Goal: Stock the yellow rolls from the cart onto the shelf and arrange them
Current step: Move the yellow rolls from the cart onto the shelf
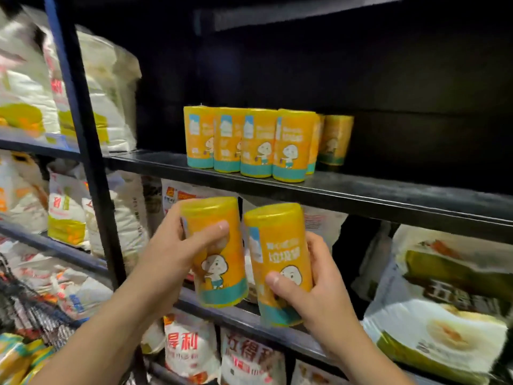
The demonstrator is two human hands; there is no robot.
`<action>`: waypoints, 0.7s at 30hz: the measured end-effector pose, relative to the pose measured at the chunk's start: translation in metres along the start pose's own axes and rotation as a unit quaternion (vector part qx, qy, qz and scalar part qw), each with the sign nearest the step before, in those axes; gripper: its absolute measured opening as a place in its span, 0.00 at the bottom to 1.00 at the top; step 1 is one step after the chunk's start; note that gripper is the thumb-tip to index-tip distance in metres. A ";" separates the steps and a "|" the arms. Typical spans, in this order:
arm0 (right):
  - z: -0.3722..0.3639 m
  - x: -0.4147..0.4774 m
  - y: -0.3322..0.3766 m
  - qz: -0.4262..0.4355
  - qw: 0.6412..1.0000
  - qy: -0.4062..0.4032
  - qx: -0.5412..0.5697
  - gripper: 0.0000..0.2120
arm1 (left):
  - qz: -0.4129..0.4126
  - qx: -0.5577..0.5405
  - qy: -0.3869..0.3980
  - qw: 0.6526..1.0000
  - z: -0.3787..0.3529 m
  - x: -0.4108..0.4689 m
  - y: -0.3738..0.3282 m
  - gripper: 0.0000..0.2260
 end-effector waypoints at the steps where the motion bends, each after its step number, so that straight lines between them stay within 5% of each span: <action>1: 0.010 -0.003 0.010 0.009 1.000 -0.006 0.002 0.35 | -0.012 0.000 0.010 1.000 -0.010 0.002 -0.010 0.30; 9: 0.082 -0.010 0.080 0.055 0.996 -0.067 -0.016 0.35 | -0.069 0.013 0.095 0.993 -0.087 0.029 -0.095 0.29; 21: 0.154 0.025 0.148 0.091 0.978 -0.160 -0.103 0.29 | -0.143 0.175 0.129 0.966 -0.155 0.102 -0.176 0.27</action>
Point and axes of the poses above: each hand's wrist, its own x-axis towards the middle knuckle, its own z-axis out of the back of the hand, y = z × x, the point moved 3 cm from there along x, towards the middle knuckle, and after that the axes turned 8 degrees about x, right-handed, at the moved point
